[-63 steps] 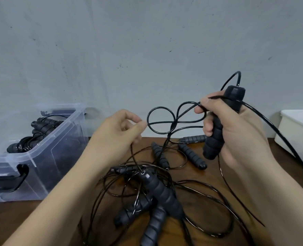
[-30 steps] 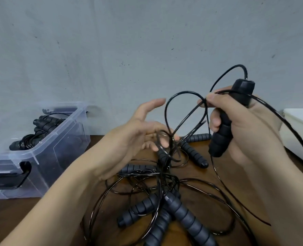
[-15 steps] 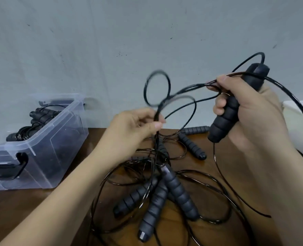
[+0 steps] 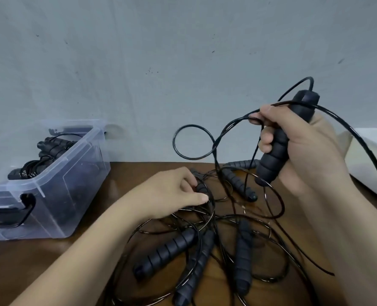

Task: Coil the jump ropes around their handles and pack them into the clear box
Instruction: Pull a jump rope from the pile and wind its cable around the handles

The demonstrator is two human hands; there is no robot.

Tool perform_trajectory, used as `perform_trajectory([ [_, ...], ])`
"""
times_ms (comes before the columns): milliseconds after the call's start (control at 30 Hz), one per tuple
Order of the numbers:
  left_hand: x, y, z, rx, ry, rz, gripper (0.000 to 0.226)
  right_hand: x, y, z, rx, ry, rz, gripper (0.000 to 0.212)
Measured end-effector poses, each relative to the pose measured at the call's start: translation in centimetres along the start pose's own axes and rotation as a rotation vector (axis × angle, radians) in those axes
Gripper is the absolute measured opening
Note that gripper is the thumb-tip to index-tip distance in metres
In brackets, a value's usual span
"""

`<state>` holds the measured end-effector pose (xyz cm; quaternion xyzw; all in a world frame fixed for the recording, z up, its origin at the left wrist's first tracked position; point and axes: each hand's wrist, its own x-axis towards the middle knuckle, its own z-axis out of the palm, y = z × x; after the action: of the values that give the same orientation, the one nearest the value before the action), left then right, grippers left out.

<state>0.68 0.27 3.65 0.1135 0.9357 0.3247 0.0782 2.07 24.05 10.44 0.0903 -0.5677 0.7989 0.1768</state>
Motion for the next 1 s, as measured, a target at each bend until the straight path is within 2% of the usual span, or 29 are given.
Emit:
perform_trajectory([
  [67, 0.2, 0.3, 1.0, -0.021, 0.015, 0.017, 0.037, -0.1, -0.1, 0.0, 0.02, -0.018, 0.009, 0.017],
  [133, 0.2, 0.9, 2.1, -0.14, -0.016, 0.034, 0.041, -0.1, -0.2, 0.0, 0.056, -0.039, 0.031, 0.014],
  [200, 0.0, 1.3, 3.0, -0.269, -0.106, 0.065, 0.04, -0.1, -0.3, 0.0, 0.102, -0.048, 0.052, 0.009],
  [300, -0.7, 2.2, 3.3, -0.411, -0.314, 0.178, 0.029, 0.1, -0.3, -0.1, 0.13, -0.037, 0.051, 0.012],
  [400, -1.1, 2.6, 2.2, -0.724, -0.437, 0.222, 0.041, 0.4, -0.4, -0.4, 0.129, -0.023, 0.039, 0.01],
  [533, -0.9, 1.8, -1.5, -1.143, -0.467, 0.215, 0.074, 0.6, -0.6, -1.1, 0.056, 0.016, 0.006, 0.009],
  [600, -1.0, 0.9, -3.3, -1.106, -0.318, 0.238, 0.065, 0.7, -0.6, -1.2, 0.014, 0.02, -0.003, 0.012],
  [733, -1.4, 0.1, -4.9, -0.586, 0.225, 0.208, 0.02, 0.7, 0.1, -1.1, -0.115, -0.004, 0.011, 0.012],
  [800, -1.5, 0.3, -5.2, -0.509, 0.364, 0.175, 0.026, 0.6, 0.5, -1.0, -0.178, -0.043, 0.036, 0.017],
  [900, -1.7, 1.0, -4.9, -0.568, 0.605, 0.149, 0.045, 0.3, 1.4, -0.5, -0.237, -0.083, 0.067, 0.03],
  [1000, -2.6, 2.7, -4.2, -0.448, 0.894, 0.296, 0.047, -0.5, 1.9, 0.3, -0.264, -0.109, 0.074, 0.015],
])
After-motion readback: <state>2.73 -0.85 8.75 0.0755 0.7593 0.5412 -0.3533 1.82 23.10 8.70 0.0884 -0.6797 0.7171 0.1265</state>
